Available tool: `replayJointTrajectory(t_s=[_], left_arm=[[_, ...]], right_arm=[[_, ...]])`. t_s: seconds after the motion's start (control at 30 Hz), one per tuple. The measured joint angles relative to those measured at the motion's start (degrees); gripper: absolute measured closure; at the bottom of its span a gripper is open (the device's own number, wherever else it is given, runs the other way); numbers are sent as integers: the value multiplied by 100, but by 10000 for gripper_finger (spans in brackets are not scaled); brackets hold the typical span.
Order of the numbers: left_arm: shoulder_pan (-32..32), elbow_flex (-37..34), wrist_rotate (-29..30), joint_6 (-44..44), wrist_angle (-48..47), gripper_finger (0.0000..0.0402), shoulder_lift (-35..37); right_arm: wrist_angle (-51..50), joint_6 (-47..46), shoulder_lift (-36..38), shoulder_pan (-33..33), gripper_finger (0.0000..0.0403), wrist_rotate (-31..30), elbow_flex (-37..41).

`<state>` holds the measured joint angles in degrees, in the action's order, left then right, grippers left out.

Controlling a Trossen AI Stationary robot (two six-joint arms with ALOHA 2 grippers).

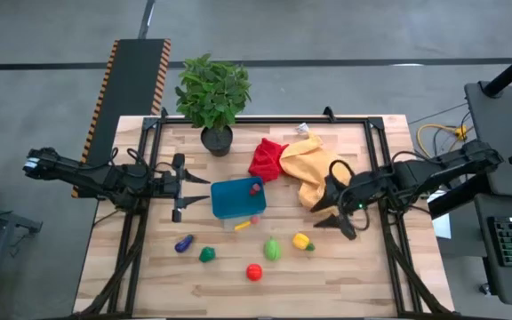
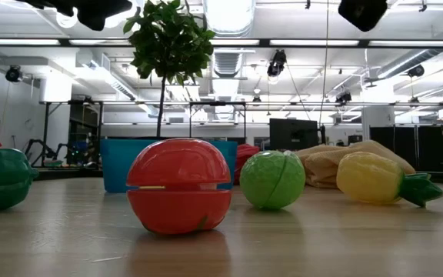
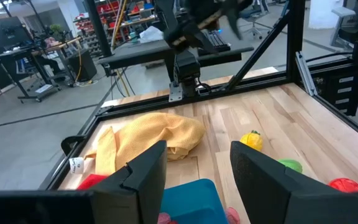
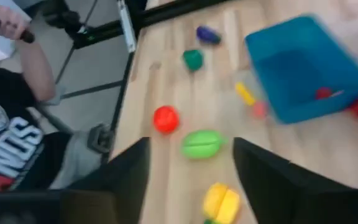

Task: Pick and placing Produce into tupperware
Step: Put the yellow pineapple into the blue bin

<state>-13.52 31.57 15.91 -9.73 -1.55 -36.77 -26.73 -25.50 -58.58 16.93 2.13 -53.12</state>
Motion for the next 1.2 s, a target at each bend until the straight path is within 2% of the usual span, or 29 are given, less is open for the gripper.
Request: replayJointTrajectory(t_s=[0.13,0.27,0.37,0.57,0.8,1.03,1.2], left_arm=[[0,0,72,1,49,237,-25],[0,0,136,1,64,237,-56],[0,0,154,0,61,237,-77],[0,-2,156,-7,142,237,-119],[0,-2,156,-10,156,237,-143],[0,-3,154,25,152,237,-238],[0,-4,154,25,152,237,-300]], right_arm=[[-228,-368,-333,159,100,-57,-30],[-785,-1043,-711,228,73,-89,-204],[-1084,-1512,-1040,339,71,-129,-344],[-1292,-1823,-1802,781,75,-257,-744],[-2036,-1803,-2829,1199,76,-935,-1511],[-2303,-1803,-3707,1256,76,-1009,-1756],[-2318,-1874,-4047,1207,76,-1220,-1759]])
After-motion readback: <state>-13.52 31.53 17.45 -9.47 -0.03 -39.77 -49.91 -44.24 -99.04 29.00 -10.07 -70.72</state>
